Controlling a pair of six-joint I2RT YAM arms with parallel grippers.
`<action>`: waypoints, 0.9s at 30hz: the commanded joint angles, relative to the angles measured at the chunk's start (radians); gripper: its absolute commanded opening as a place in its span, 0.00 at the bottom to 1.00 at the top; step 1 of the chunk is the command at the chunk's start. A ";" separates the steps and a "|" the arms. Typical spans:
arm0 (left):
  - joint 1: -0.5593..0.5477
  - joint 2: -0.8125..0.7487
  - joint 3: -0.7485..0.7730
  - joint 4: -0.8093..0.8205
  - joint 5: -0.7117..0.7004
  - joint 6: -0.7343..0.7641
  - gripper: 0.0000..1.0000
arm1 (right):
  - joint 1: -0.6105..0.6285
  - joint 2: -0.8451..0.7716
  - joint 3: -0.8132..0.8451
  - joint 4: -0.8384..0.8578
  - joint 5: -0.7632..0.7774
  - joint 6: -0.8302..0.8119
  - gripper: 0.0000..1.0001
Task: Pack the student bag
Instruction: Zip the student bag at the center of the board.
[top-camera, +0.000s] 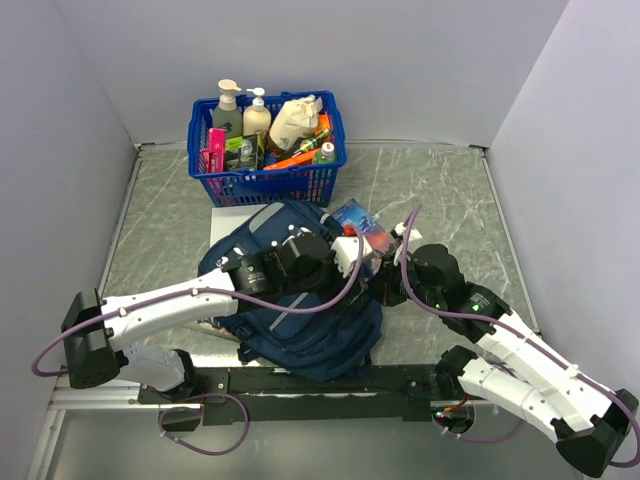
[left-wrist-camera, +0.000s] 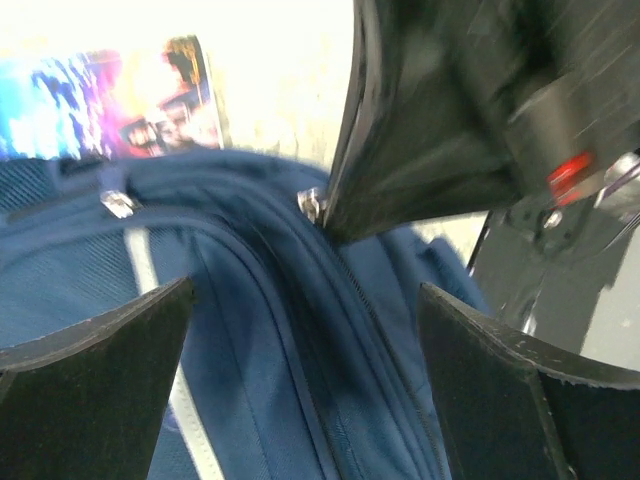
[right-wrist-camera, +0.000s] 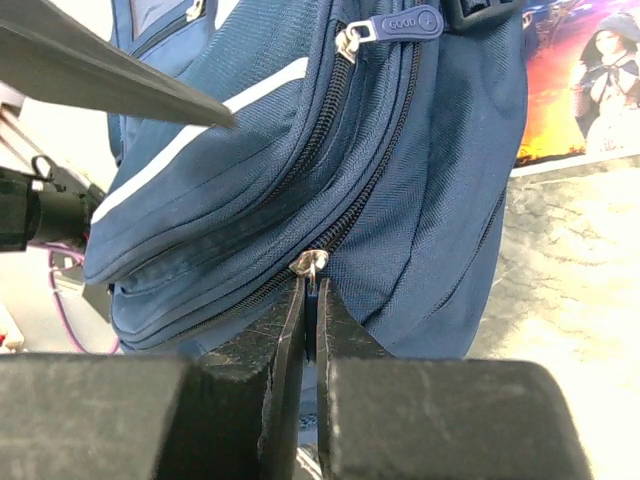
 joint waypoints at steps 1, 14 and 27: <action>-0.006 -0.034 -0.079 0.070 0.010 0.046 0.96 | 0.020 -0.009 0.079 0.130 -0.041 -0.004 0.00; -0.006 -0.031 -0.174 0.208 -0.037 0.137 0.39 | 0.078 0.001 0.095 0.118 -0.035 -0.007 0.00; -0.028 -0.086 -0.136 0.003 0.240 0.331 0.01 | -0.064 0.072 0.104 0.012 0.045 -0.046 0.00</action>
